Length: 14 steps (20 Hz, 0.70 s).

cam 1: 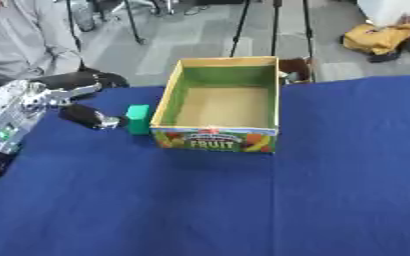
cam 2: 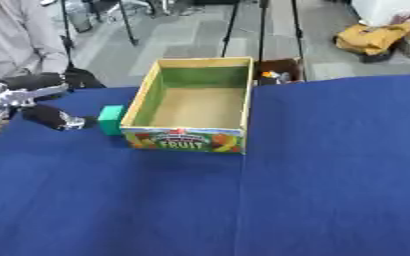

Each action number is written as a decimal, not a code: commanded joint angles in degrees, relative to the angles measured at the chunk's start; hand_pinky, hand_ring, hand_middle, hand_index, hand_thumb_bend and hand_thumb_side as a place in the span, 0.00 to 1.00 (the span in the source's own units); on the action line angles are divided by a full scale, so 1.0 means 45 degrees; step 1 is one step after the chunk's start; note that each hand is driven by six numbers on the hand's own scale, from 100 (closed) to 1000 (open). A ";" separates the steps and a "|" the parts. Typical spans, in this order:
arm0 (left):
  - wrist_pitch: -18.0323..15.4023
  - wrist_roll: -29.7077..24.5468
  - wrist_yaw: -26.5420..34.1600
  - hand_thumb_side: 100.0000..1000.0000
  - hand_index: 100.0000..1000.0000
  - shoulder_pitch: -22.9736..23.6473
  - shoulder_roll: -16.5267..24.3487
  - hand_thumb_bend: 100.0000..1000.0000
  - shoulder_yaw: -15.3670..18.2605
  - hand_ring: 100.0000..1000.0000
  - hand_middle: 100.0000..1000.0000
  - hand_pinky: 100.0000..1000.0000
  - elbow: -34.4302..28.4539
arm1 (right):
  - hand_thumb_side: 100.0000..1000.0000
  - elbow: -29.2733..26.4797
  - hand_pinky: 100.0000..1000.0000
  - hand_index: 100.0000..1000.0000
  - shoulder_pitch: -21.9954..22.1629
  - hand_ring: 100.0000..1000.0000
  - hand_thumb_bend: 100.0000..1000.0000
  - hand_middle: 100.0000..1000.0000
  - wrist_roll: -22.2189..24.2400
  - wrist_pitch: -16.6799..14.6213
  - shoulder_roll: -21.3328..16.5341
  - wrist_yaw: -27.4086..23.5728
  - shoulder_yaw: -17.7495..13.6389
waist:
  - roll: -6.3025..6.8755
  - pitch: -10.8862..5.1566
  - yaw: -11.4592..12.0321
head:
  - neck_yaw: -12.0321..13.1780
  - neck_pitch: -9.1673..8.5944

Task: Pick up objects on the table and place them in the box.

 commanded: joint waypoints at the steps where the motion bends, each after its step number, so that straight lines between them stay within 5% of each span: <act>1: -0.0216 0.0004 -0.0223 0.70 1.00 -0.0406 0.0269 0.33 0.0310 0.99 0.99 0.86 0.0378 | 0.90 -0.0254 0.91 0.66 -0.0145 0.81 0.00 0.47 0.0049 -0.0016 -0.0387 -0.0014 -0.0084 | 0.0018 -0.0209 -0.0014 | 0.0109 -0.0266; 14: -0.1217 -0.1152 -0.0299 0.72 1.00 -0.1079 0.0226 0.32 0.0660 1.00 1.00 0.87 0.1432 | 0.90 -0.0254 0.91 0.66 -0.0393 0.81 0.00 0.47 0.0075 -0.0079 -0.0621 -0.0027 -0.0065 | 0.0225 0.0245 -0.0267 | 0.0465 -0.1073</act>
